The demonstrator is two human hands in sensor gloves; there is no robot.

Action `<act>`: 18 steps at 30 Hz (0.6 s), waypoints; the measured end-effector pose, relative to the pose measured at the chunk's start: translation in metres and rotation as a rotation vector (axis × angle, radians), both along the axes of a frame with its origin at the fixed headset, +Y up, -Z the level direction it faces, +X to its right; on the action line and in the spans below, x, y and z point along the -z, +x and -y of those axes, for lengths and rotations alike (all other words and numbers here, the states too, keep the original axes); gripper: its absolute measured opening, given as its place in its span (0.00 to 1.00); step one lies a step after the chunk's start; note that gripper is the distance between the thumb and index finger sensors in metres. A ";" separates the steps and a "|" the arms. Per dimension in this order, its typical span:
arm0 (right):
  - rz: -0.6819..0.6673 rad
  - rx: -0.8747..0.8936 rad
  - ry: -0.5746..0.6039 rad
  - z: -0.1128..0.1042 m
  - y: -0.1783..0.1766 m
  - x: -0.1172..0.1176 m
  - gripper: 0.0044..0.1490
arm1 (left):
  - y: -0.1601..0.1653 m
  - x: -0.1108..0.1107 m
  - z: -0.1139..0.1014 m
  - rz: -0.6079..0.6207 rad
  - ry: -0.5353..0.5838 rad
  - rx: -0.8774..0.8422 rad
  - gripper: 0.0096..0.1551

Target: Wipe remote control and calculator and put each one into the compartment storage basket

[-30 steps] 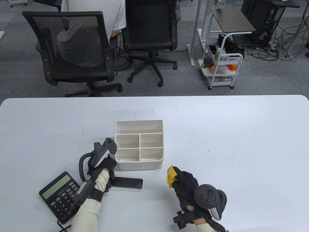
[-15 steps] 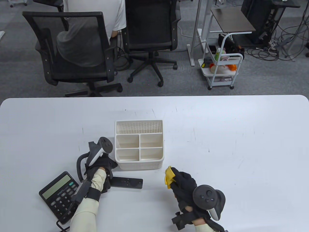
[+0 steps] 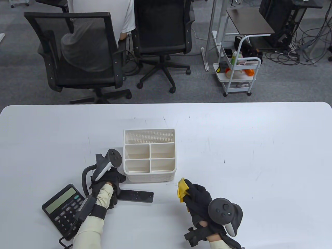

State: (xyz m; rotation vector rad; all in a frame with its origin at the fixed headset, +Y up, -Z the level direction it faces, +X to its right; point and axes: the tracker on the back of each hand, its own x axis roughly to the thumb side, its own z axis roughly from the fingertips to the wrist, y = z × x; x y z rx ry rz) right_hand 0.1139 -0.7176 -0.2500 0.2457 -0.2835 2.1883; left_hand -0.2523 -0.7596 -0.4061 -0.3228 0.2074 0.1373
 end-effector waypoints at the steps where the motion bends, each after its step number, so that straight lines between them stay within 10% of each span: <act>1: 0.002 0.005 -0.001 0.000 0.001 0.000 0.32 | -0.003 -0.002 -0.006 0.000 0.020 -0.008 0.39; 18: -0.045 0.140 0.013 -0.008 -0.008 0.004 0.32 | -0.019 -0.090 -0.122 0.132 0.582 -0.528 0.41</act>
